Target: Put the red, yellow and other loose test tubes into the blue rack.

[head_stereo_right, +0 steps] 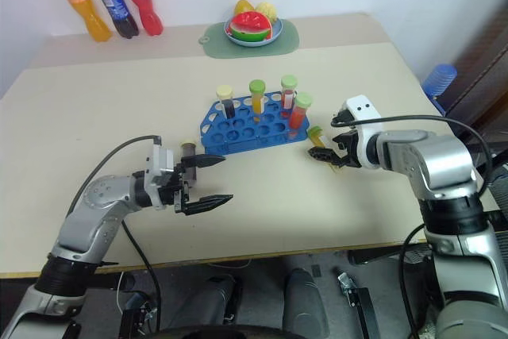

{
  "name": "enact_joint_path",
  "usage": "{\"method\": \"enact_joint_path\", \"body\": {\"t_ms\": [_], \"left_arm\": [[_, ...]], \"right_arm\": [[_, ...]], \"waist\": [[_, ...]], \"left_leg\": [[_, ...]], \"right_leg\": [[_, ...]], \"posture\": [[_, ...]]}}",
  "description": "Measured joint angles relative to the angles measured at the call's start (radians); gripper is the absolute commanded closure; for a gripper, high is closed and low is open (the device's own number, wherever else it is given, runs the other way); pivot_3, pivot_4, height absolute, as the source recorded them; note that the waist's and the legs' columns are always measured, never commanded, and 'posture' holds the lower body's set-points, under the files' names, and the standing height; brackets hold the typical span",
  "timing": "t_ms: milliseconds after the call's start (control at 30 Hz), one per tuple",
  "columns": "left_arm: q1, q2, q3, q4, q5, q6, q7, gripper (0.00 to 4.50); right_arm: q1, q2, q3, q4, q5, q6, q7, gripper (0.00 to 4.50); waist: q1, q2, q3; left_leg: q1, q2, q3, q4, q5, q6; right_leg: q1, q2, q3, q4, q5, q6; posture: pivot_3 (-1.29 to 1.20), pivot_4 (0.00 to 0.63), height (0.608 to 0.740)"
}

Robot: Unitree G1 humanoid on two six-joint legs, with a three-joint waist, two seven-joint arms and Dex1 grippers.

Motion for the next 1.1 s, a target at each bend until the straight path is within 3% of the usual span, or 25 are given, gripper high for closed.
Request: {"method": "enact_joint_path", "body": {"t_ms": [167, 200, 267, 433, 467, 567, 667, 867, 933, 1100], "left_arm": [[0.008, 0.015, 0.002, -0.039, -0.007, 0.026, 0.011, 0.0], [0.011, 0.015, 0.002, -0.045, -0.009, 0.028, 0.012, 0.0], [0.021, 0.016, 0.002, -0.059, -0.01, 0.042, 0.021, 0.0], [0.031, 0.016, 0.001, -0.085, -0.013, 0.059, 0.034, 0.0], [0.031, 0.016, 0.001, -0.086, -0.015, 0.062, 0.035, 0.0], [0.033, 0.017, 0.002, -0.087, -0.021, 0.066, 0.038, 0.0], [0.037, 0.02, 0.007, -0.086, -0.023, 0.067, 0.041, 0.0], [0.029, 0.015, 0.019, -0.075, -0.022, 0.064, 0.038, 0.0], [0.015, 0.013, 0.019, -0.062, -0.022, 0.063, 0.034, 0.0], [0.0, 0.007, 0.025, -0.039, -0.021, 0.058, 0.033, 0.0]], "right_arm": [[-0.101, 0.003, 0.131, 0.15, -0.054, -0.015, 0.054, 0.23], [-0.104, 0.007, 0.151, 0.171, -0.064, -0.022, 0.063, 0.47], [-0.12, 0.009, 0.206, 0.205, -0.102, -0.068, 0.09, 1.07], [-0.133, -0.003, 0.27, 0.239, -0.185, -0.156, 0.139, 3.46], [-0.131, -0.004, 0.275, 0.238, -0.198, -0.175, 0.148, 3.64], [-0.07, -0.044, 0.285, 0.174, -0.24, -0.277, 0.169, 3.64], [0.051, -0.154, 0.281, 0.043, -0.264, -0.385, 0.224, 3.64], [0.327, -0.337, 0.159, -0.185, -0.244, -0.517, 0.347, 3.64], [0.375, -0.276, 0.1, -0.238, -0.188, -0.56, 0.363, 3.64], [0.347, 0.072, 0.0, -0.29, -0.03, -0.699, 0.303, 3.64]], "waist": [[0.0, 0.0, 0.0], [0.002, 0.0, 0.0], [0.0, 0.0, 0.0], [-0.003, -0.001, 0.0], [-0.004, -0.001, 0.0], [-0.001, -0.002, -0.001], [0.02, -0.001, 0.0], [0.022, -0.001, 0.0], [0.011, -0.003, 0.001], [-0.001, -0.003, 0.001]], "left_leg": [[0.0, 0.0, 0.0, 0.0, 0.0, 0.0], [0.0, 0.0, 0.0, 0.0, 0.0, 0.0], [0.0, 0.0, 0.0, 0.0, 0.0, 0.0], [0.0, 0.0, 0.0, 0.0, 0.0, 0.0], [0.0, 0.0, 0.0, 0.0, 0.0, 0.0], [0.0, 0.0, 0.0, 0.0, 0.0, 0.0], [-0.001, -0.001, 0.0, 0.001, 0.0, 0.0], [0.0, 0.0, 0.001, 0.001, -0.001, 0.0], [0.001, 0.004, 0.002, 0.0, -0.001, -0.001], [0.002, 0.005, 0.002, 0.0, -0.001, -0.002]], "right_leg": [[0.0, 0.0, 0.0, 0.0, 0.0, 0.0], [0.0, 0.0, 0.0, 0.0, 0.0, 0.0], [0.0, 0.0, 0.0, 0.0, 0.0, 0.0], [0.0, 0.0, 0.0, 0.0, 0.0, 0.0], [0.0, 0.0, 0.0, 0.0, 0.0, 0.0], [0.0, 0.0, 0.0, 0.0, 0.0, 0.0], [0.0, 0.0, 0.0, -0.001, 0.0, 0.0], [0.001, 0.0, 0.0, -0.001, 0.0, 0.001], [0.001, 0.002, 0.0, -0.001, 0.0, 0.0], [0.0, 0.004, 0.0, 0.0, 0.0, 0.0]], "posture": [[0.0, 0.15, 0.74], [0.0, 0.15, 0.74], [0.0, 0.15, 0.74], [0.0, 0.15, 0.74], [0.0, 0.15, 0.74], [0.0, 0.15, 0.74], [0.0, 0.15, 0.74], [0.0, 0.15, 0.74], [0.0, 0.15, 0.74], [0.0, 0.15, 0.74]]}}
